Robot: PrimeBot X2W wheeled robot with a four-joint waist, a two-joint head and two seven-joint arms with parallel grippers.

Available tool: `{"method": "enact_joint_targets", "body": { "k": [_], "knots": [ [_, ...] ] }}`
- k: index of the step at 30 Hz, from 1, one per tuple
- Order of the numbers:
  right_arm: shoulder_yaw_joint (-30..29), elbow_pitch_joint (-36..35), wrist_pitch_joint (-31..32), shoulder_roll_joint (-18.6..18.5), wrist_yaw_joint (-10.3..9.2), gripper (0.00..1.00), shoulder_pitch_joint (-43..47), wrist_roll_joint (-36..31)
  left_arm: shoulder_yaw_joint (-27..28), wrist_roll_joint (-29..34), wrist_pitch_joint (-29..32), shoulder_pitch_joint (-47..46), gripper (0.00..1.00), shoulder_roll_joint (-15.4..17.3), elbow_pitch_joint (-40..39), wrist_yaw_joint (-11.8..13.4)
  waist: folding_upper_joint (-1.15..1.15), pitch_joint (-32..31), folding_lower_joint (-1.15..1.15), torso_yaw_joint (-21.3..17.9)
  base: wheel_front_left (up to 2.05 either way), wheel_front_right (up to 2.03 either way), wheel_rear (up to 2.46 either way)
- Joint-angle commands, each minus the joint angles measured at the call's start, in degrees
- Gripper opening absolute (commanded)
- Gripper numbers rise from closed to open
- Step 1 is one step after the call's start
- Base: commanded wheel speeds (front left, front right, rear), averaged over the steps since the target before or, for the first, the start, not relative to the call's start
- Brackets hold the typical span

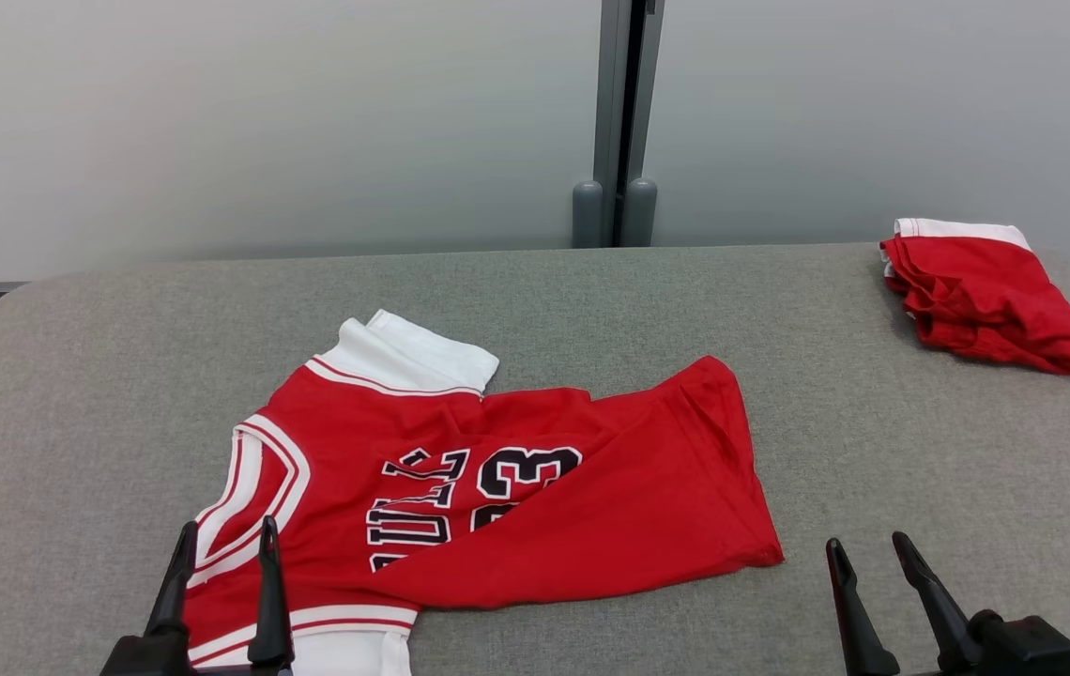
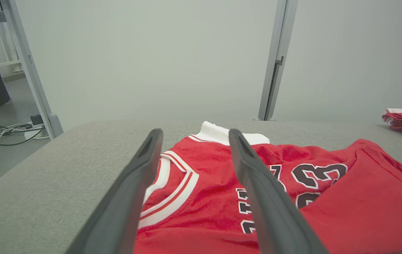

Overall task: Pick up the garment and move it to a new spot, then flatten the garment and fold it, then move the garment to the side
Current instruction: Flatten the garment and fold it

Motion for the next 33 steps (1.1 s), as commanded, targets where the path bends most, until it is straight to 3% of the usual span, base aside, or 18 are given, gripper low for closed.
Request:
{"method": "enact_joint_targets", "body": {
  "k": [1, 10, 15, 23, 33],
  "knots": [
    [-0.21, -0.24, -0.18, 0.12, 0.03, 1.0, 0.56, -0.32, 0.13, 0.53, -0.11, 0.11, 1.0, -0.05, 0.24, 0.3, 0.0, -0.01, 0.0, 0.02, 0.0, 0.0, 0.0],
    [-0.22, 0.5, -0.18, 0.5, 0.03, 1.0, 0.87, -0.91, 1.01, 0.87, -0.12, -0.41, 1.0, -0.09, 1.81, 0.64, 0.0, 0.15, 0.0, -0.06, 0.0, 0.0, 0.0],
    [0.99, 3.11, -0.18, -1.51, 0.03, 1.0, -0.65, -0.21, 1.43, 0.02, -0.12, -0.55, 1.0, -0.09, 4.65, 0.49, 0.0, 0.72, 0.0, 0.25, 0.0, 0.0, 0.0],
    [5.87, 9.65, -0.18, -5.59, 0.02, 1.0, -6.1, 1.48, 2.86, -1.08, -0.12, -0.74, 1.0, 0.1, 11.27, -0.68, 0.0, 2.67, 0.0, 0.78, 0.0, 0.0, 0.0],
    [13.71, 17.46, -0.18, -9.11, 0.02, 1.0, -12.44, 6.18, 0.75, -2.19, -0.12, 1.66, 1.0, -0.06, 15.54, -1.37, 0.0, 4.66, 0.0, 1.88, 0.0, 0.0, 0.0]
  ]
}}
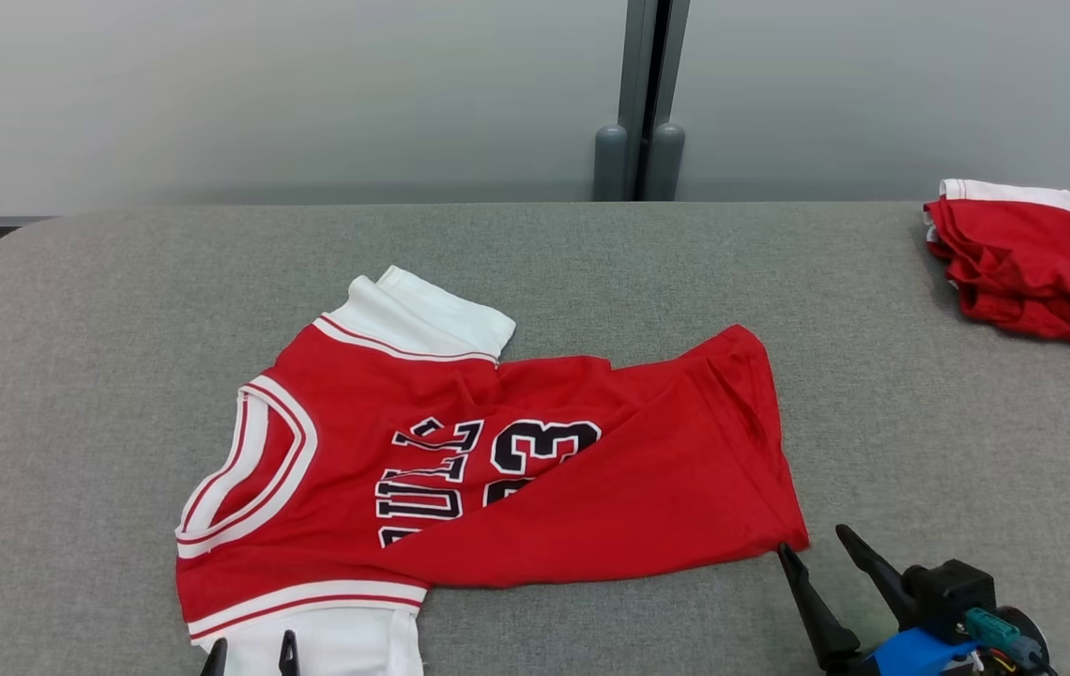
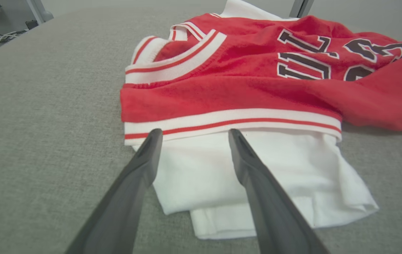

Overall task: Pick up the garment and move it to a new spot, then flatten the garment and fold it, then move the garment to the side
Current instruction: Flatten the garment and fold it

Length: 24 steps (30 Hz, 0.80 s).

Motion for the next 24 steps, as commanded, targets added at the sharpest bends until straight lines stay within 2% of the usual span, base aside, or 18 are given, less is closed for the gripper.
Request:
{"method": "enact_joint_targets", "body": {
  "k": [1, 15, 24],
  "knots": [
    [0.81, 0.81, -0.18, -0.68, 0.03, 1.0, -1.35, 0.89, -0.36, -0.46, -0.13, 0.52, 1.0, -0.06, 0.42, 0.27, 0.0, 0.31, 0.0, 0.19, 0.0, 0.0, 0.0],
    [9.94, 6.76, -0.18, -4.52, 0.02, 1.0, -7.13, 7.71, -2.15, -6.35, -0.13, 1.79, 1.0, -0.06, 2.86, 2.55, 0.0, 1.38, 0.0, 0.83, 0.0, 0.0, 0.0],
    [12.81, 8.04, -0.18, -5.56, 0.02, 1.0, -8.85, 9.45, -3.07, -7.1, 0.03, 1.23, 1.0, -0.08, 4.74, 1.94, 0.0, 1.72, 0.0, 1.21, 0.0, 0.0, 0.0]
  ]
}}
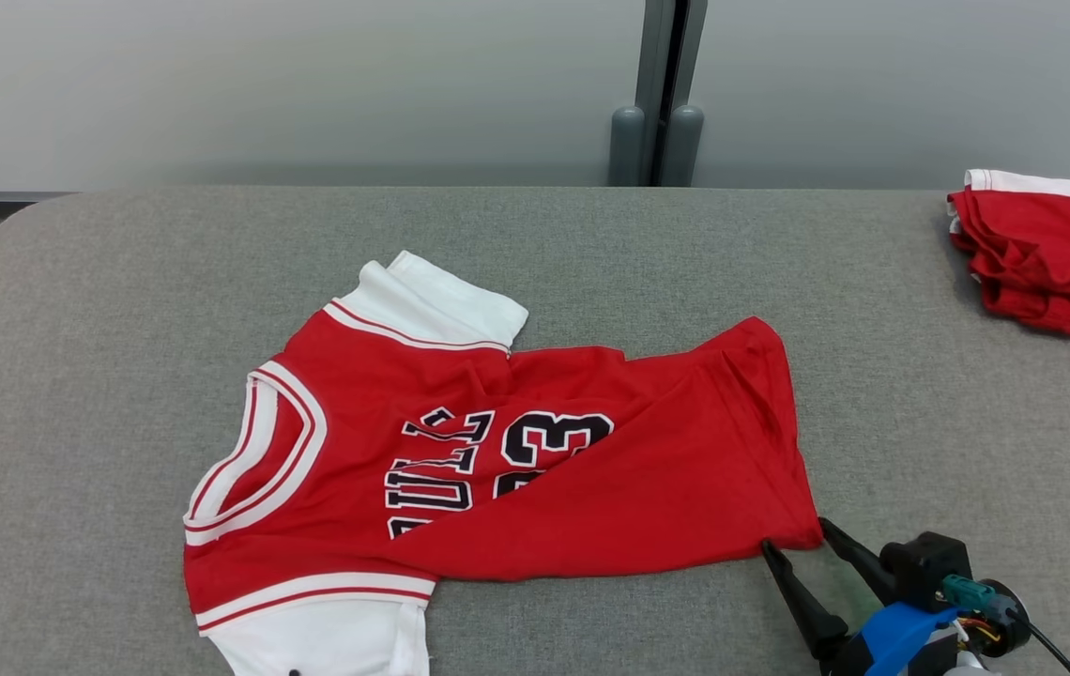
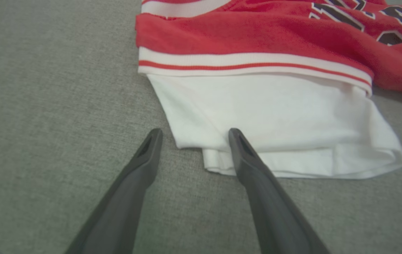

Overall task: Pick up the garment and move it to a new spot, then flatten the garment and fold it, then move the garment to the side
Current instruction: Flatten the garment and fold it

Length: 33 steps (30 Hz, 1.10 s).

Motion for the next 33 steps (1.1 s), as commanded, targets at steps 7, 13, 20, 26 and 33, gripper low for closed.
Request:
{"method": "enact_joint_targets", "body": {
  "k": [7, 13, 20, 26, 33],
  "knots": [
    [3.71, -0.08, -0.18, -0.49, 0.02, 1.0, -1.75, 2.05, -1.99, -1.48, 0.28, -3.38, 1.0, -0.12, 3.47, -1.18, 0.0, 0.06, 0.0, 0.13, 0.0, 0.0, 0.0],
    [6.87, -0.02, -0.18, -1.54, 0.02, 1.0, -2.63, 3.97, -3.15, -2.63, 0.36, -5.78, 1.0, -0.17, 6.09, -1.88, 0.0, 0.09, 0.0, 0.1, 0.0, 0.0, 0.0],
    [7.38, 2.18, -0.18, -1.95, 0.01, 1.0, -3.59, 5.15, -3.54, -3.68, 0.44, -6.86, 1.0, -0.21, 7.96, -2.15, 0.0, 0.19, 0.0, -0.2, 0.0, 0.0, 0.0],
    [10.02, 3.18, -0.18, -1.26, 0.02, 1.0, -4.73, 6.42, -4.87, -4.42, 0.48, -7.72, 1.0, -0.32, 7.79, -2.84, 0.0, 0.3, 0.0, -0.03, 0.0, 0.0, 0.0],
    [11.15, 3.41, -0.18, -1.38, 0.02, 1.0, -6.11, 7.56, -5.59, -5.05, 0.42, -8.57, 1.0, -0.27, 7.3, -2.9, 0.0, 0.56, 0.0, 0.41, 0.0, 0.0, 0.0]
  ]
}}
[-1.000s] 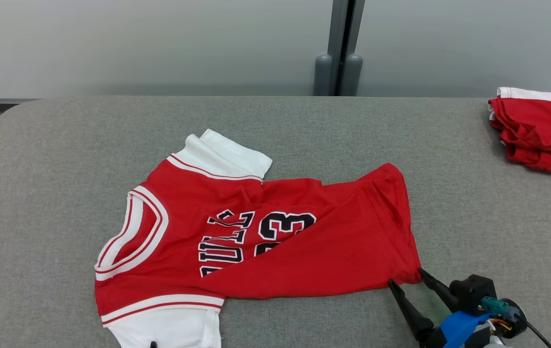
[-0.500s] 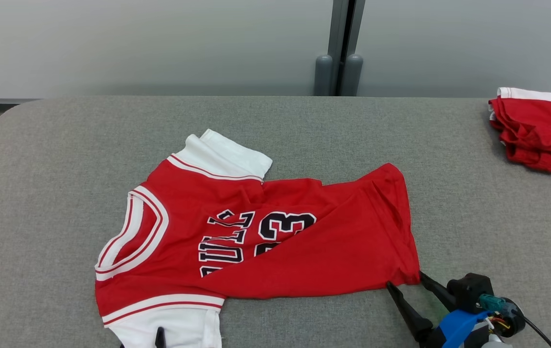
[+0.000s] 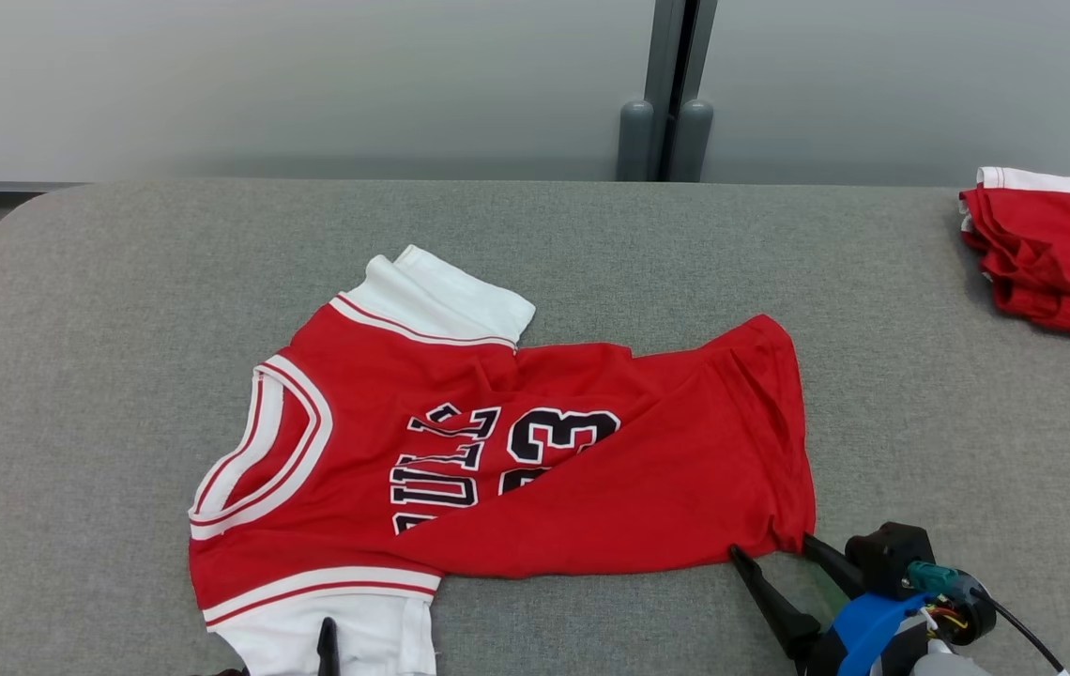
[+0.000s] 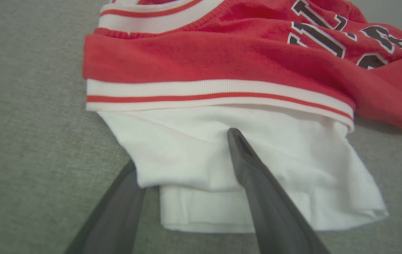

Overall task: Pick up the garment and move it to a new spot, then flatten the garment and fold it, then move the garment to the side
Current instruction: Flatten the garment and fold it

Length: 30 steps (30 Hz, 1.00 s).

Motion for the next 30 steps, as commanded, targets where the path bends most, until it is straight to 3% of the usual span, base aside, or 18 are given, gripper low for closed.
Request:
{"method": "enact_joint_targets", "body": {
  "k": [1, 2, 3, 4, 5, 6, 7, 14, 25, 30],
  "knots": [
    [0.11, -0.07, -0.18, -0.19, 0.03, 1.0, -1.13, 0.34, -0.63, -0.22, 0.66, -0.8, 1.0, -0.53, 0.53, -0.39, 0.0, 0.05, 0.0, 0.07, 0.0, 0.0, 0.0],
    [0.21, -0.1, -0.18, -0.23, 0.02, 1.0, -1.29, 0.45, -0.78, -0.34, 0.65, -0.9, 1.0, -0.53, 0.58, -0.45, 0.0, 0.08, 0.0, 0.1, 0.0, 0.0, 0.0],
    [0.38, -0.1, -0.18, -0.11, 0.03, 1.0, -1.38, 0.68, -0.99, -0.59, 0.66, -0.99, 0.86, -0.53, 0.72, -0.54, 0.0, 0.11, 0.0, 0.09, 0.0, 0.0, 0.0],
    [0.63, 0.14, -0.18, 0.08, 0.02, 0.79, -1.43, 1.02, -1.17, -0.65, 0.66, -1.14, 0.47, -0.53, 0.83, -0.63, 0.0, 0.14, 0.0, 0.07, 0.0, 0.0, 0.0],
    [0.95, 0.43, -0.18, 0.33, 0.03, 0.49, -1.58, 1.29, -1.39, -0.94, 0.66, -1.28, 0.42, -0.54, 1.03, -0.72, 0.0, 0.18, 0.0, 0.04, 0.0, 0.0, 0.0],
    [1.23, 0.78, -0.18, 0.62, 0.03, 0.39, -1.87, 1.8, -1.66, -1.16, 0.66, -1.42, 0.23, -0.55, 1.29, -0.75, 0.0, 0.23, 0.0, 0.0, 0.0, 0.0, 0.0],
    [1.51, 1.24, -0.18, 0.92, 0.03, 0.0, -2.2, 2.29, -1.9, -1.5, 0.66, -1.6, 0.0, -0.56, 1.54, -0.83, 0.0, 0.28, 0.0, -0.05, 0.0, 0.0, 0.0],
    [0.48, -1.4, -0.18, 1.8, 0.02, 0.0, -3.57, 1.17, -2.91, -3.51, 0.44, -3.45, 0.0, -0.38, -0.26, -1.1, 0.0, 0.18, 0.0, 0.04, 0.0, 0.0, 0.0],
    [-8.44, -16.9, -0.17, -1.2, 0.02, 0.0, 1.67, -3.83, 0.02, -7.63, 0.38, -5.15, 0.0, -0.31, -13.77, -1.43, 0.0, 0.05, 0.0, -0.82, 0.0, 0.0, 0.0],
    [-10.58, -22.04, -0.18, -1.66, 0.03, 0.0, -0.51, -4.13, -0.68, -8.03, 0.37, -11.42, 0.0, 0.09, -16.83, -1.6, 0.0, 0.87, 0.0, -1.41, 0.0, 0.0, 0.0]
  ]
}}
